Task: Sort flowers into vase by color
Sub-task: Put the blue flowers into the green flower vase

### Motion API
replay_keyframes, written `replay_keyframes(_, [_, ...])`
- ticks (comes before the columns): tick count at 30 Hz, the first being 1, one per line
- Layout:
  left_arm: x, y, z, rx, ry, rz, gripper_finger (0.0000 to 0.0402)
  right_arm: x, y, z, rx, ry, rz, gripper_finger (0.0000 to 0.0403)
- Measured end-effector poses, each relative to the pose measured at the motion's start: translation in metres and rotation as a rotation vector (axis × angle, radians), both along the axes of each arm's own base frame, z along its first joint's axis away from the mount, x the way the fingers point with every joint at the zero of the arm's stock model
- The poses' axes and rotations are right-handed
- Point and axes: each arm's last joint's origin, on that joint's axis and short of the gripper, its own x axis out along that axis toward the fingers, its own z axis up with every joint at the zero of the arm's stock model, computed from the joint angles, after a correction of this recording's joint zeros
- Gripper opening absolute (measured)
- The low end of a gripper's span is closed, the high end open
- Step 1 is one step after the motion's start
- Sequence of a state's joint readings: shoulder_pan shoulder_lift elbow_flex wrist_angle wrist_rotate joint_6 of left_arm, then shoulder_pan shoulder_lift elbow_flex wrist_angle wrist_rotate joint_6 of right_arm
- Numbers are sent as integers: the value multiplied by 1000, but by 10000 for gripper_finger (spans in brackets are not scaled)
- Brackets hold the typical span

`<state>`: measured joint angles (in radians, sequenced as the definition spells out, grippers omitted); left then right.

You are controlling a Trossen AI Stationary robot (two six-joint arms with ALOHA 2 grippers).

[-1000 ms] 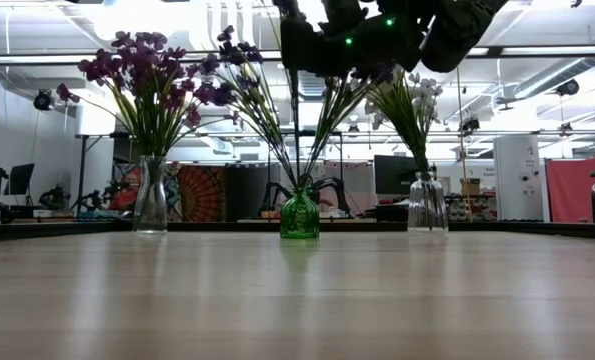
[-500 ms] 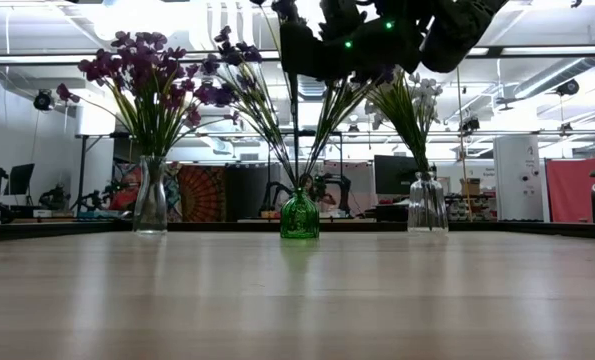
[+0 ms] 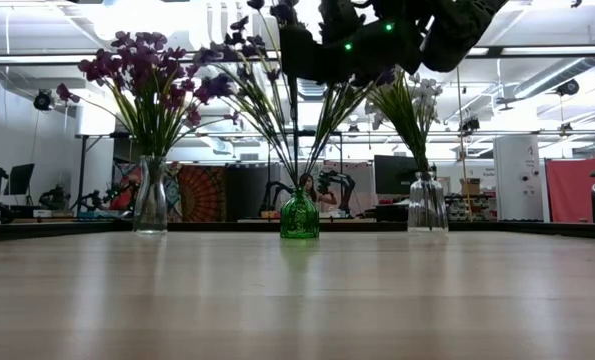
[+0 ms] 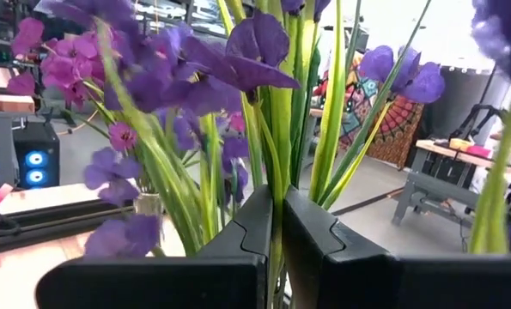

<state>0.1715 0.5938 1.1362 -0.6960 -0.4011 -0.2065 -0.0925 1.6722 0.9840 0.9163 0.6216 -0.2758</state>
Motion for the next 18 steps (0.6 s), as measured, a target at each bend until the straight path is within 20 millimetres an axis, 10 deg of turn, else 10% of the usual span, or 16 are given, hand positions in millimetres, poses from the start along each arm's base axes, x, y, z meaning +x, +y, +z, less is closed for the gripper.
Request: replay_keyframes(18, [0,0,0,0,0,0,294,1,0,-3,14,37,-5,13])
